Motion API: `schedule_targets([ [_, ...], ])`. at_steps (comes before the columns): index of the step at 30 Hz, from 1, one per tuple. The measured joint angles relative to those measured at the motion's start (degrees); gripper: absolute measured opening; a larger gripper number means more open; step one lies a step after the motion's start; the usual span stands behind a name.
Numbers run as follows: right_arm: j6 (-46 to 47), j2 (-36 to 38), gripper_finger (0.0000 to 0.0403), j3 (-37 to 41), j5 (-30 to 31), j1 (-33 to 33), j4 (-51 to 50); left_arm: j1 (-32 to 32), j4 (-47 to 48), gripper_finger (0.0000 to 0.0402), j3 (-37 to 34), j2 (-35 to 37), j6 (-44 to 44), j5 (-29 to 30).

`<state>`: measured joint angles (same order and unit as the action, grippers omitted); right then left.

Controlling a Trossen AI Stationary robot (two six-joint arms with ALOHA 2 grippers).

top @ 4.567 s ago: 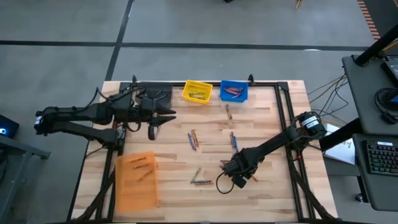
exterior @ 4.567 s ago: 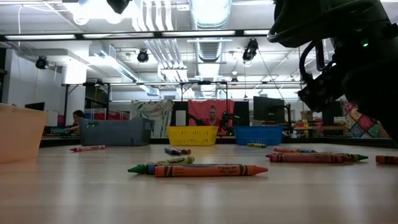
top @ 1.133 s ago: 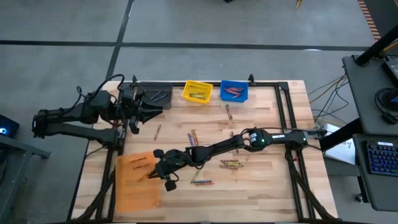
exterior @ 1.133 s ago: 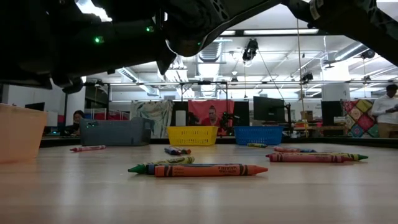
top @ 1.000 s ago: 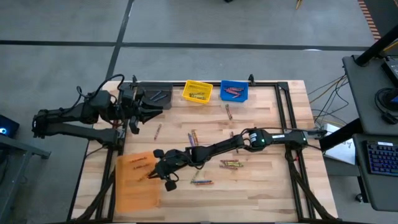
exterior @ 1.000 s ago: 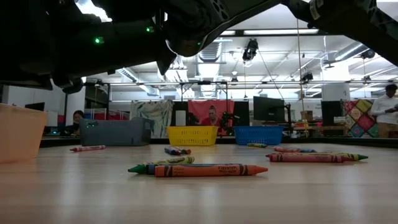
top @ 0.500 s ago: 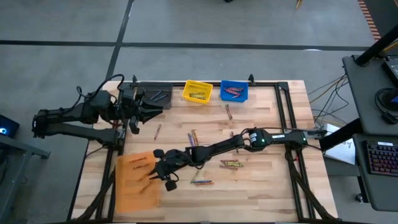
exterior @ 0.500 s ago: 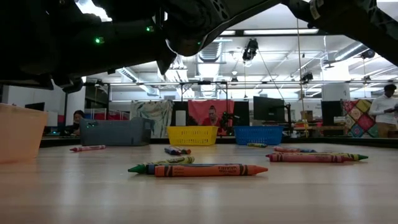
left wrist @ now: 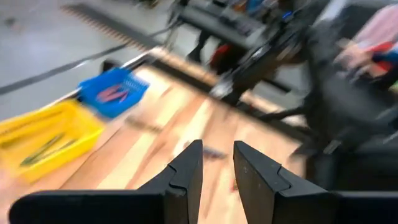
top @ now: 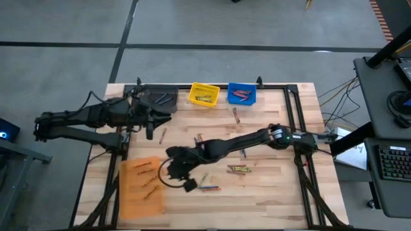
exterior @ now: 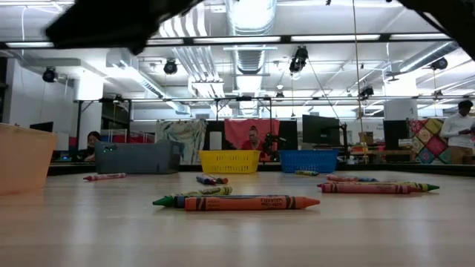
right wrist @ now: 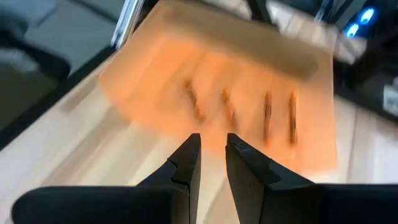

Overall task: Sort crayons
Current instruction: Put the red crayon into the blue bin

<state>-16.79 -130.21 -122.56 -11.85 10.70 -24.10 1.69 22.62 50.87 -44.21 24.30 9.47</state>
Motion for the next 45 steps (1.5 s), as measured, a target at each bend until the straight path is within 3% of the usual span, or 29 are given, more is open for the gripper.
schedule_targets([
  [13,2.43,7.18,0.0066,0.83,-0.62,-0.11,-41.70,0.02,16.08,0.0073,0.00,-12.02,7.07,2.19],
  [21,6.65,7.53,0.0066,3.87,-0.65,-0.09,-52.46,0.02,23.59,0.0073,0.00,-21.38,9.33,3.06],
  [28,7.80,13.50,0.0066,12.14,-0.64,-0.11,-50.76,0.02,26.41,0.0073,0.00,-28.74,9.94,3.55],
  [38,10.26,30.75,0.0066,32.53,-0.14,-0.24,-31.48,1.57,26.37,0.0073,0.00,-37.20,12.00,3.59],
  [45,10.83,39.12,0.0066,41.18,-0.10,-0.24,-22.63,3.49,28.71,0.0073,0.02,-41.42,16.06,5.75],
])
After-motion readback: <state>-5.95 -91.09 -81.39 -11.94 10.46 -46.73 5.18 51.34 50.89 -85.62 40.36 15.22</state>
